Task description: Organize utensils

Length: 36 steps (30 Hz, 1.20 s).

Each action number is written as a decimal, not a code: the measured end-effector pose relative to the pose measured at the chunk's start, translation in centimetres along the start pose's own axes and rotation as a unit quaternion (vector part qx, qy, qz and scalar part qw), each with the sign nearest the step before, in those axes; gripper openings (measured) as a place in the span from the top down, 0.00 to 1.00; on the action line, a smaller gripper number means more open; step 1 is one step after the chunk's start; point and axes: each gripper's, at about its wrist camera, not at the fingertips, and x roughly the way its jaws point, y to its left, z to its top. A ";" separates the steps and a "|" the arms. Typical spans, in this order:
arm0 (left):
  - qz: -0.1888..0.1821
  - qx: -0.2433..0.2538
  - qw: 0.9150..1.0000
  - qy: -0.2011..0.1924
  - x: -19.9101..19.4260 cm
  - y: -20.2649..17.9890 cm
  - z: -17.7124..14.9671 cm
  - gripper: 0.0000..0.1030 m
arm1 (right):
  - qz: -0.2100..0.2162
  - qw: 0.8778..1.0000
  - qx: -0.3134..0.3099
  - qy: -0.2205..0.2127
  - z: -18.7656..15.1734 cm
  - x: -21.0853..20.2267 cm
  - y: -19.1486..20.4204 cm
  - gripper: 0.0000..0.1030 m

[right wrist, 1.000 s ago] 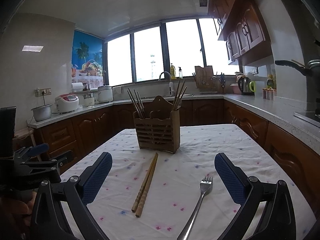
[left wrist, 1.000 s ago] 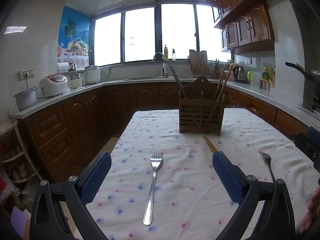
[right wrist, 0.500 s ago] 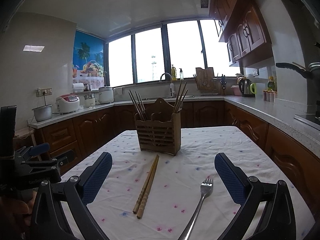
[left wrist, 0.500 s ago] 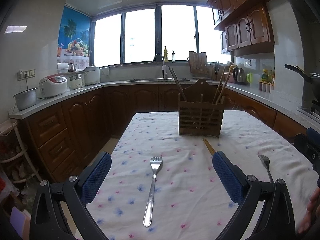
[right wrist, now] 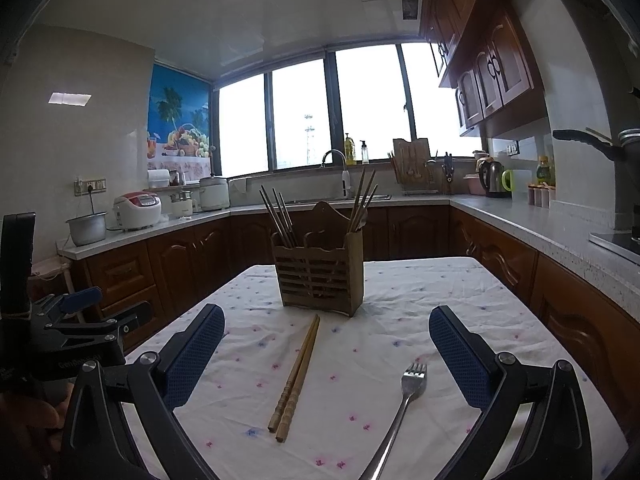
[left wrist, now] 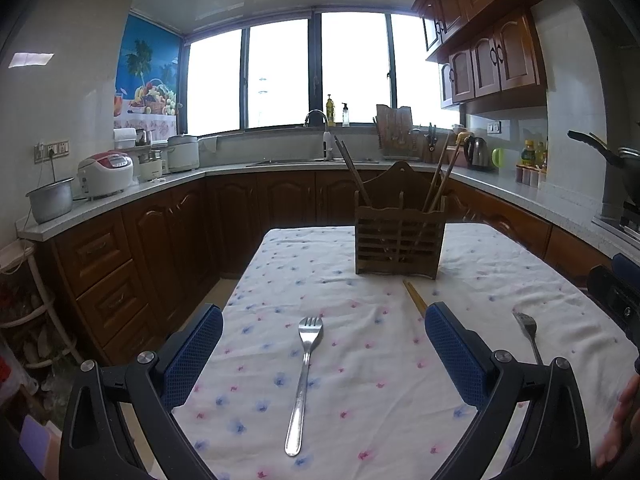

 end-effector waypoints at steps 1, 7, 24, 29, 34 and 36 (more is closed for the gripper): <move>0.000 0.000 1.000 0.000 0.0 0.0 0.0 0.01 | 0.001 1.000 0.000 0.000 0.0 0.0 0.0 0.00; 0.000 0.002 1.000 -0.001 -0.1 -0.1 0.2 0.01 | 0.001 1.000 0.000 0.000 0.1 0.0 0.0 0.00; 0.000 -0.001 1.000 0.001 0.2 -0.3 0.5 0.01 | -0.001 1.000 0.003 0.002 0.5 0.3 -0.5 0.00; 0.000 0.000 1.000 0.001 0.3 -0.4 0.6 0.01 | -0.001 1.000 0.003 0.003 0.5 0.4 -0.7 0.00; 0.000 -0.002 1.000 0.000 0.4 -0.3 0.7 0.01 | 0.000 1.000 0.004 0.002 0.5 0.4 -0.8 0.00; 0.000 -0.002 1.000 0.000 0.5 -0.4 0.7 0.01 | -0.001 1.000 0.003 0.003 0.5 0.4 -0.7 0.00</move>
